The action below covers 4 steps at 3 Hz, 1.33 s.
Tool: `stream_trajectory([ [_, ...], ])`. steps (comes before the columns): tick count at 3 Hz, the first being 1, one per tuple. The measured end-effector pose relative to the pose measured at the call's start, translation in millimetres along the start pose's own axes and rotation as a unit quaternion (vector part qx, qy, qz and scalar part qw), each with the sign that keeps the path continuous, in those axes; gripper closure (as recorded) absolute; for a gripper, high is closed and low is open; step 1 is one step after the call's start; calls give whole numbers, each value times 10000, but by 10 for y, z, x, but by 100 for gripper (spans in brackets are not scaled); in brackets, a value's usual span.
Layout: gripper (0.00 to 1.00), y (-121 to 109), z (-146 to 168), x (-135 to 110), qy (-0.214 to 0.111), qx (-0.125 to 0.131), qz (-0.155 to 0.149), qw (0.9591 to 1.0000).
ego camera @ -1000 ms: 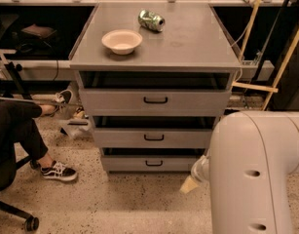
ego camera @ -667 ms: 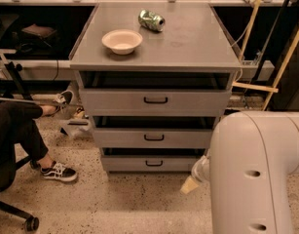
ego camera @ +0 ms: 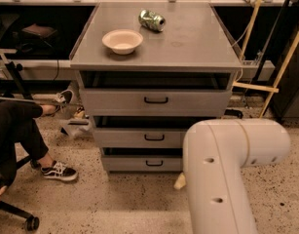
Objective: Open bottom drawer
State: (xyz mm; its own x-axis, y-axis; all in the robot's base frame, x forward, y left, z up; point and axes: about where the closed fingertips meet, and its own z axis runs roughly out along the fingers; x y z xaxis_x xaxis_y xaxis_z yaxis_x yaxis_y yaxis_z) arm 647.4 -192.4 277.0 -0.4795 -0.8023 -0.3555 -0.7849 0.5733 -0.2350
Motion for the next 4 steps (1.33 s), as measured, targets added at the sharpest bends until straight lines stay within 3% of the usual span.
stream_trajectory([
  [1, 0, -276, 592, -263, -177, 240, -102, 9995],
  [2, 0, -270, 593, -259, -173, 235, -102, 9995],
  [3, 0, -163, 890, -209, -238, 173, 70, 9995],
  [4, 0, -257, 1313, -268, -171, 297, 222, 9992],
])
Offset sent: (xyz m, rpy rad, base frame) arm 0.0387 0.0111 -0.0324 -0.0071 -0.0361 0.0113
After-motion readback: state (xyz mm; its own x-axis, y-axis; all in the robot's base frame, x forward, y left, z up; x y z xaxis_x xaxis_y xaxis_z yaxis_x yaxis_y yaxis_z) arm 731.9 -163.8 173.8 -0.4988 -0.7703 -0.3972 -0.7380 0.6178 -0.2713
